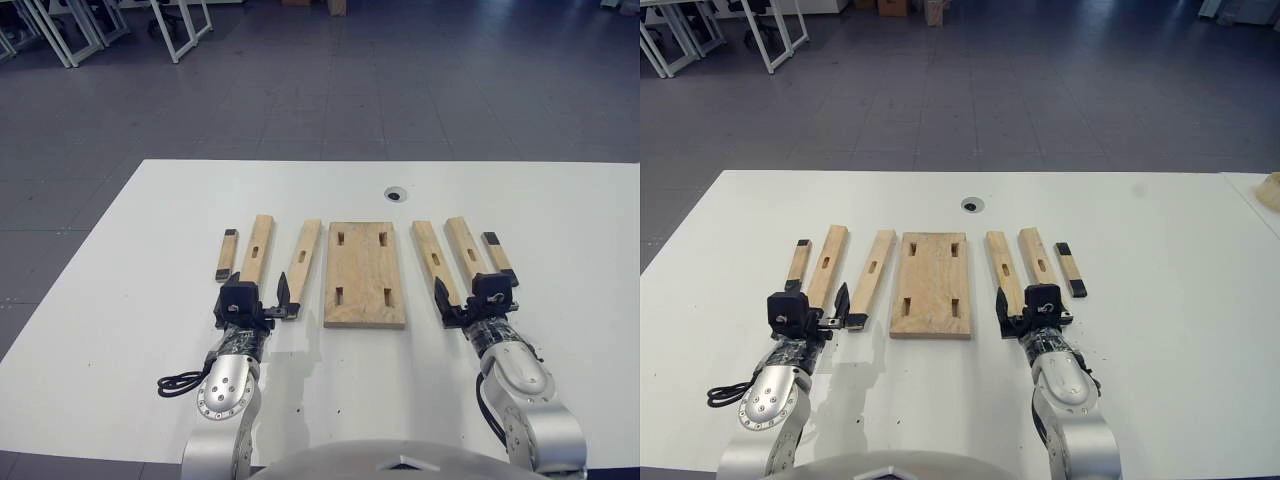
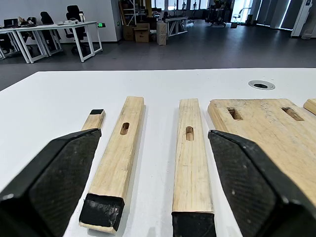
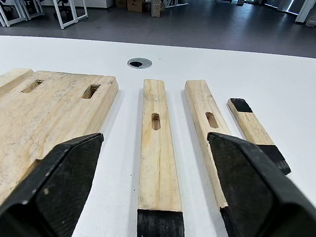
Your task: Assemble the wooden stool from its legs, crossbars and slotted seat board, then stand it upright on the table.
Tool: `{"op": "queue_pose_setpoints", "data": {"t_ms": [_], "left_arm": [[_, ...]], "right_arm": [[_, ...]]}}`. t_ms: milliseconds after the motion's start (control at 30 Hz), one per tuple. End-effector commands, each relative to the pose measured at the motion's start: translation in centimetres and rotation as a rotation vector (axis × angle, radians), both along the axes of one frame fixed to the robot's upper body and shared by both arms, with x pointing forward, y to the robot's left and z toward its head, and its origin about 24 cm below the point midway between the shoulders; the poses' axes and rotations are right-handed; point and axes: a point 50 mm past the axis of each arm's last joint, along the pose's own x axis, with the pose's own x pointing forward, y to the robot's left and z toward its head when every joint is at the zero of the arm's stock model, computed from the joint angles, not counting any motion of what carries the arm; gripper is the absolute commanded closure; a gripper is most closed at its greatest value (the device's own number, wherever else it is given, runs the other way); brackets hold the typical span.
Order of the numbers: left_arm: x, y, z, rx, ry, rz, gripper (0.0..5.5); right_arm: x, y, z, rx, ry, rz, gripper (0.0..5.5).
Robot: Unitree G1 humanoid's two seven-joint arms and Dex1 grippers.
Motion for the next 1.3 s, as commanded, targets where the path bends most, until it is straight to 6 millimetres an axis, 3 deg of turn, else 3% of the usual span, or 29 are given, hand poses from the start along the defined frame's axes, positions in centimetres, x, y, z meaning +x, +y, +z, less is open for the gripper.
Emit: {"op": "queue_pose_setpoints", "data": {"t_ms": [33, 1300], "left_arm": [[-0.14, -0.09, -0.10, -0.004, 0.011, 0.003, 1.48], [0.34, 0.03, -0.05, 0.015, -0.002, 0.021, 1.48]], "right_arm": [[0.07, -0.07, -0.02, -0.002, 0.005, 0.007, 1.62], [0.86, -0.36, -0.32, 0.007, 0.008, 0.004, 1.62]]}}
